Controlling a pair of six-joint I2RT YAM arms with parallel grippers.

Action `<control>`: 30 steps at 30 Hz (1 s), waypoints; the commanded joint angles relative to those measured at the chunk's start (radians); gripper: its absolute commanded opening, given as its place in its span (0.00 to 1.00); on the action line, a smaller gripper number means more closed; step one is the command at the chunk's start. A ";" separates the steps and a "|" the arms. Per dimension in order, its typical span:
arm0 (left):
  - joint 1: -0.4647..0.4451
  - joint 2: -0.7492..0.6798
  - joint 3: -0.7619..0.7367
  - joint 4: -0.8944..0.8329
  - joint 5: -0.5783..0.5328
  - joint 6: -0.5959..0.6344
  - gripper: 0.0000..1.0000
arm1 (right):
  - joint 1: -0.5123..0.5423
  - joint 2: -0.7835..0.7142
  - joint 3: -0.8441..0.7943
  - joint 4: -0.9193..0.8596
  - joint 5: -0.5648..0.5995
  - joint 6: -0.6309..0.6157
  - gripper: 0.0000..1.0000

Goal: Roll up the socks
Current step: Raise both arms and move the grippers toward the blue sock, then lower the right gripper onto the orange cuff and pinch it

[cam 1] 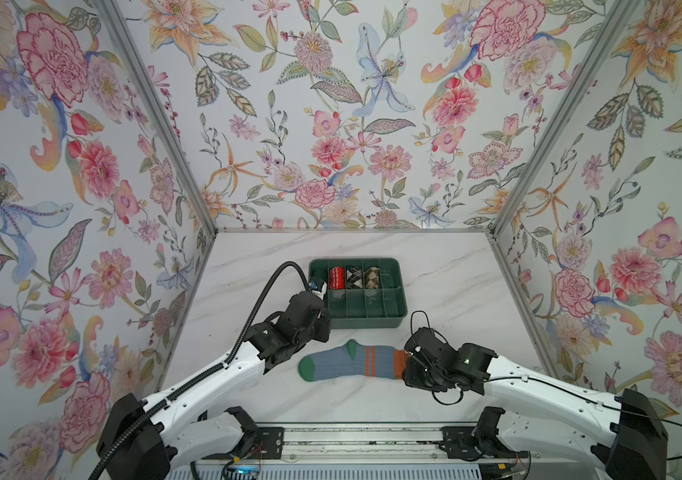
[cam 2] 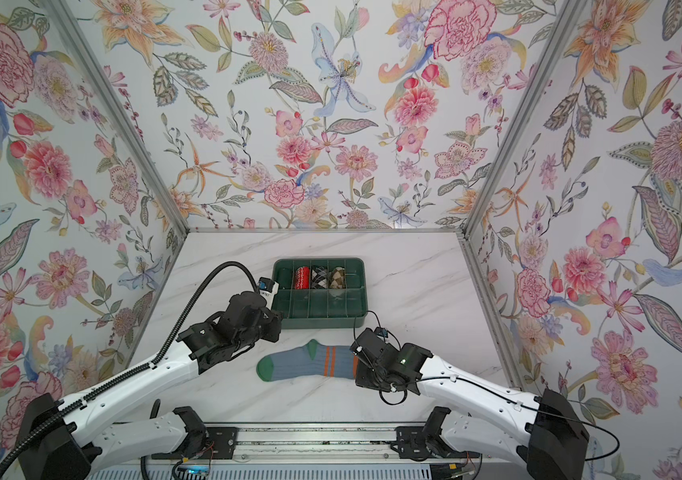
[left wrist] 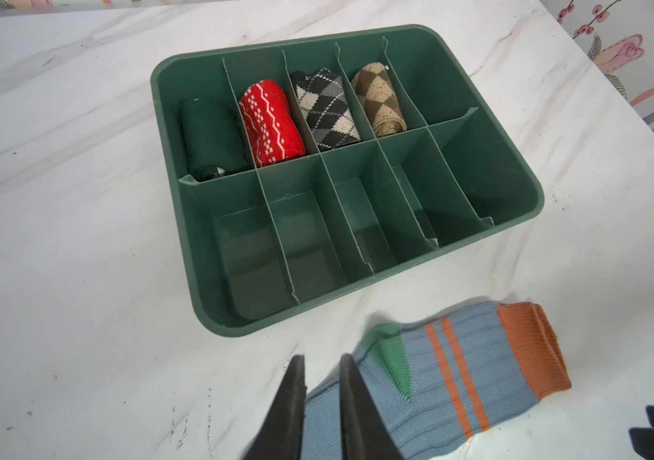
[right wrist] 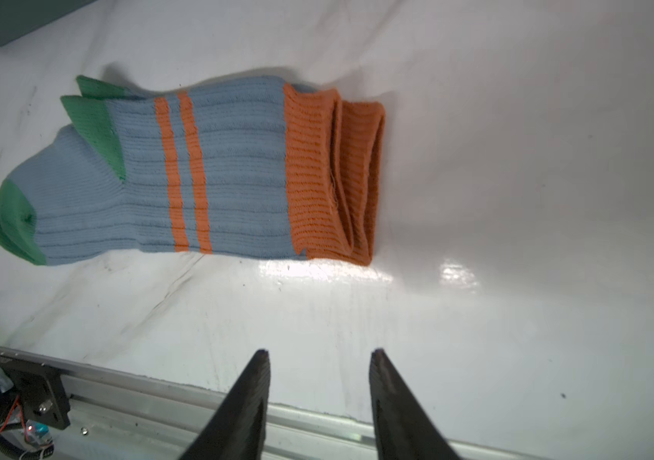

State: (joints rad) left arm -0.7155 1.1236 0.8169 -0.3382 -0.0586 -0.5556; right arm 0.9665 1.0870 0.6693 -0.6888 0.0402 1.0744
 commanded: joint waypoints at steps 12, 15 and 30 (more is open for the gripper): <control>0.077 0.022 0.053 -0.056 0.165 0.108 0.11 | -0.023 0.163 0.059 0.095 0.094 0.056 0.42; 0.085 0.023 0.048 -0.049 0.176 0.112 0.10 | -0.033 0.178 0.057 0.098 0.101 0.057 0.42; 0.099 0.010 0.025 -0.041 0.187 0.095 0.08 | -0.110 0.175 -0.002 0.081 0.095 0.035 0.41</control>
State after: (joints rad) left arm -0.6315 1.1397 0.8387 -0.3668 0.1097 -0.4675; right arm 0.8673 1.2629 0.6830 -0.5877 0.1238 1.1187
